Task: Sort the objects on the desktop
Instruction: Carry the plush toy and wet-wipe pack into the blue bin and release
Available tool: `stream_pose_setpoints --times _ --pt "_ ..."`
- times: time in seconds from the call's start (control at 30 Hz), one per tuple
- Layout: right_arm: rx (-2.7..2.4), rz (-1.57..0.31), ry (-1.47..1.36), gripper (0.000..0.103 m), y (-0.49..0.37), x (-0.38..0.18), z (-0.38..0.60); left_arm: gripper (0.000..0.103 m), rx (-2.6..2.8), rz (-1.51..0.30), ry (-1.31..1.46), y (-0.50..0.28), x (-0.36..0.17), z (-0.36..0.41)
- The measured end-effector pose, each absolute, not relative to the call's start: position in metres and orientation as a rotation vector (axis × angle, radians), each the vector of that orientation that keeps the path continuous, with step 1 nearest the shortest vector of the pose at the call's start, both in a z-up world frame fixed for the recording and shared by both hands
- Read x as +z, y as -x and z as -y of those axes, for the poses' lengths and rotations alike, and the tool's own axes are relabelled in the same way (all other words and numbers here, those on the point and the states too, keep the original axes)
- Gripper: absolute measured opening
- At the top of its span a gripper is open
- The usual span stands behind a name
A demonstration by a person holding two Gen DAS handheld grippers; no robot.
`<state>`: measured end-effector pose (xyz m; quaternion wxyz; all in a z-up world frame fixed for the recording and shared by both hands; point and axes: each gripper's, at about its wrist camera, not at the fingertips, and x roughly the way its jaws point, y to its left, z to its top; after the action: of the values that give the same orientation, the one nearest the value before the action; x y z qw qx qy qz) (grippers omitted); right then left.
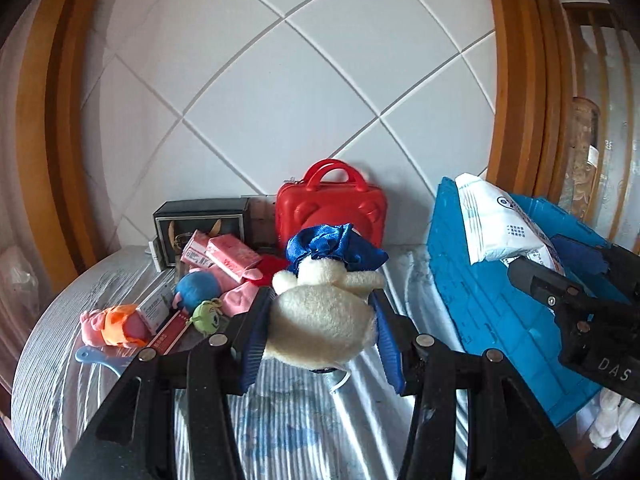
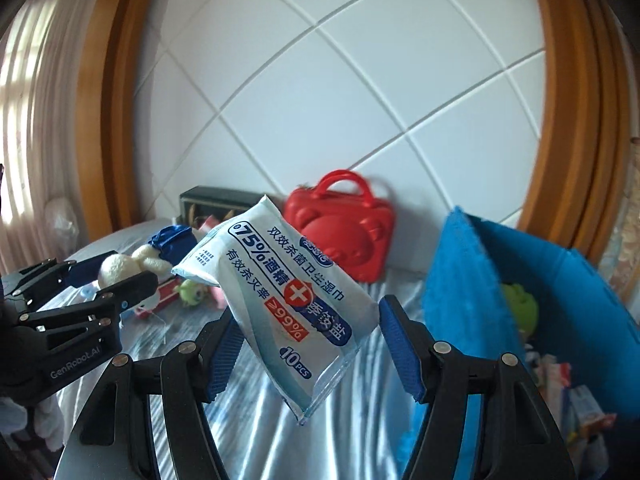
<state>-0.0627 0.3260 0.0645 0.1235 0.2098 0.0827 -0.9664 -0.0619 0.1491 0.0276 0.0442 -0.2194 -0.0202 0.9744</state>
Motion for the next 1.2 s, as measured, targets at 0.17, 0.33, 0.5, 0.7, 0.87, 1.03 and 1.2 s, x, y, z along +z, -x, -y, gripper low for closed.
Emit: stream_pose_setpoints --times 0.17,0.33,0.5,0.7,0.87,1.03,1.2 --pt "-2.927 -0.214 -0.576 0.067 0.058 0.080 -0.383 0.048 2.918 0.034 0.624 0.060 0.045 -0.203" --pt "-3.020 -0.179 -0.553 0.067 0.056 0.089 -0.444 0.048 2.865 -0.003 0.600 0.060 0.058 -0.263" --pt "-3.109 -0.144 -0.548 0.067 0.060 0.095 -0.511 0.048 2.796 -0.035 0.596 0.063 0.070 -0.329" --pt "-3.201 -0.115 -0.642 0.067 0.072 0.082 -0.589 0.048 2.723 -0.055 0.628 0.073 0.079 -0.402" --pt "-3.250 -0.110 -0.728 0.067 0.067 0.072 -0.637 0.048 2.694 -0.078 0.693 0.086 0.078 -0.456" --pt "-3.266 -0.117 -0.793 0.067 0.084 0.066 -0.673 0.048 2.688 -0.140 0.787 0.099 0.070 -0.496" --pt "-3.247 -0.092 -0.841 0.067 0.095 0.063 -0.688 0.048 2.676 -0.197 0.851 0.109 0.057 -0.517"
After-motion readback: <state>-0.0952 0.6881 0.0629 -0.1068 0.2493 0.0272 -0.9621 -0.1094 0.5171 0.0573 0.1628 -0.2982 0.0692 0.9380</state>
